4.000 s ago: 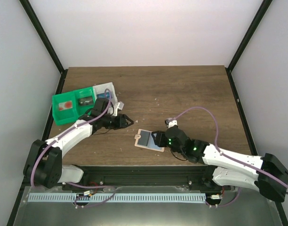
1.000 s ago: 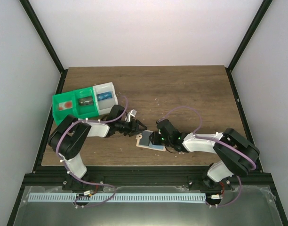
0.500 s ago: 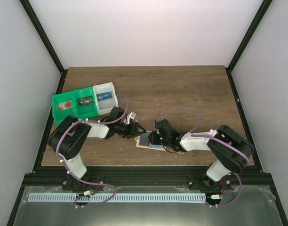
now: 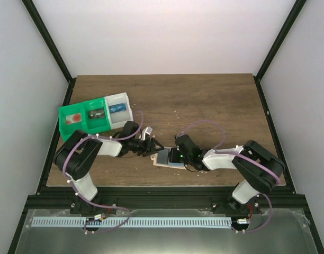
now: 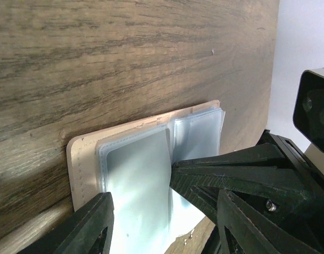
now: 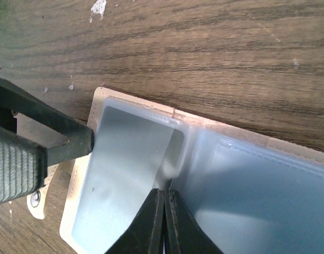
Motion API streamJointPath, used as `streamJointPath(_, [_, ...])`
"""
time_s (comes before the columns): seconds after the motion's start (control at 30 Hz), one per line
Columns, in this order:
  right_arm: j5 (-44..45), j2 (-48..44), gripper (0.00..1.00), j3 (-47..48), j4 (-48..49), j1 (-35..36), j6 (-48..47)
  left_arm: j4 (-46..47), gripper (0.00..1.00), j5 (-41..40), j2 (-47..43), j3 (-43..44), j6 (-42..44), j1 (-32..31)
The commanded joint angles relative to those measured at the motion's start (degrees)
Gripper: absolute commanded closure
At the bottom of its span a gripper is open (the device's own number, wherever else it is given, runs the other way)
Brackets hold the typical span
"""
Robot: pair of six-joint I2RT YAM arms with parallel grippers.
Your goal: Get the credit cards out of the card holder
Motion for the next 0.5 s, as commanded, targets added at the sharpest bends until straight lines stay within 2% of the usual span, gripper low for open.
streamJointPath(0.0, [0.8, 1.5, 0.98, -1.1, 0.7, -0.1, -0.3, -0.3, 0.44, 0.6, -1.4, -1.4, -0.2, -0.2])
streamJointPath(0.2, [0.9, 1.8, 1.00, -1.6, 0.7, -0.1, -0.3, -2.8, 0.44, -0.3, -2.5, -0.8, 1.3, -0.2])
streamJointPath(0.47, [1.0, 1.7, 1.00, -1.8, 0.8, -0.1, -0.2, -1.5, 0.44, 0.0, -1.2, -1.5, 0.8, -0.2])
